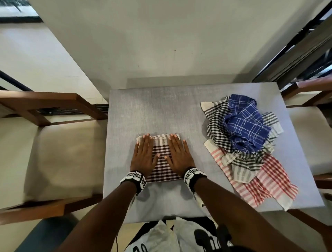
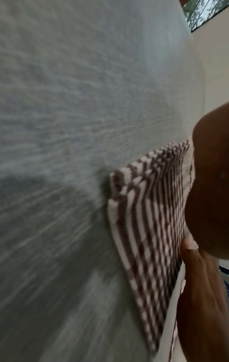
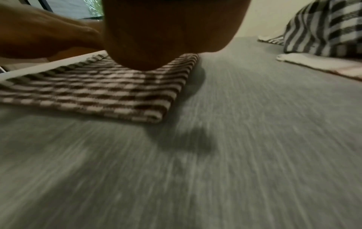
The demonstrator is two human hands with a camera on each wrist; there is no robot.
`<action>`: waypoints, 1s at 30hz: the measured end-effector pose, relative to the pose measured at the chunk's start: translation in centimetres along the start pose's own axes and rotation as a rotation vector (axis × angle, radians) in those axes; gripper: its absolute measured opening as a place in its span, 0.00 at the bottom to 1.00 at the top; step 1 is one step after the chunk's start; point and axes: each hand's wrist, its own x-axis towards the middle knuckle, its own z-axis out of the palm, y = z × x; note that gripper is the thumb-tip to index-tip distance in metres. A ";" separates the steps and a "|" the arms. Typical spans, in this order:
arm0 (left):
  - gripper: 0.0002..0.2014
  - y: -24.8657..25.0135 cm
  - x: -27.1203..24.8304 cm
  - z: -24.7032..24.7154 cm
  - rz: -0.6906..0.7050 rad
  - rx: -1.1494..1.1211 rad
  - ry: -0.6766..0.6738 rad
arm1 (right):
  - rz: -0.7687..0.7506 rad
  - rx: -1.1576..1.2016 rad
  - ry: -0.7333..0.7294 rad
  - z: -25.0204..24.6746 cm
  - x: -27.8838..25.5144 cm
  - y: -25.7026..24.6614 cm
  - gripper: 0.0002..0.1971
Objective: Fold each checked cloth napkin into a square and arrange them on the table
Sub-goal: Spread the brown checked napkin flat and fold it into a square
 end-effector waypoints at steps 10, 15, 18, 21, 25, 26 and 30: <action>0.39 -2.5 1.1 1.1 -0.050 0.027 -0.005 | 0.081 0.002 -0.025 1.0 0.8 2.0 0.42; 0.35 1.4 0.7 -0.7 -0.176 -0.034 -0.006 | 0.073 0.009 0.002 0.4 0.8 -0.4 0.38; 0.32 3.9 0.7 0.1 -0.145 -0.133 -0.035 | -0.015 0.036 -0.003 0.9 0.9 -2.0 0.34; 0.34 2.5 0.2 1.7 -0.123 -0.140 -0.051 | -0.005 0.070 -0.018 1.7 0.0 -1.2 0.35; 0.38 0.3 -0.5 2.0 -0.006 -0.057 -0.064 | 0.025 0.035 0.002 1.4 -0.8 -0.4 0.38; 0.40 0.1 -0.5 2.1 0.007 -0.050 -0.065 | 0.038 0.029 0.005 1.3 -1.0 -0.5 0.39; 0.43 0.2 -0.6 2.0 0.015 -0.040 -0.051 | 0.095 0.017 0.008 1.2 -1.4 -0.5 0.43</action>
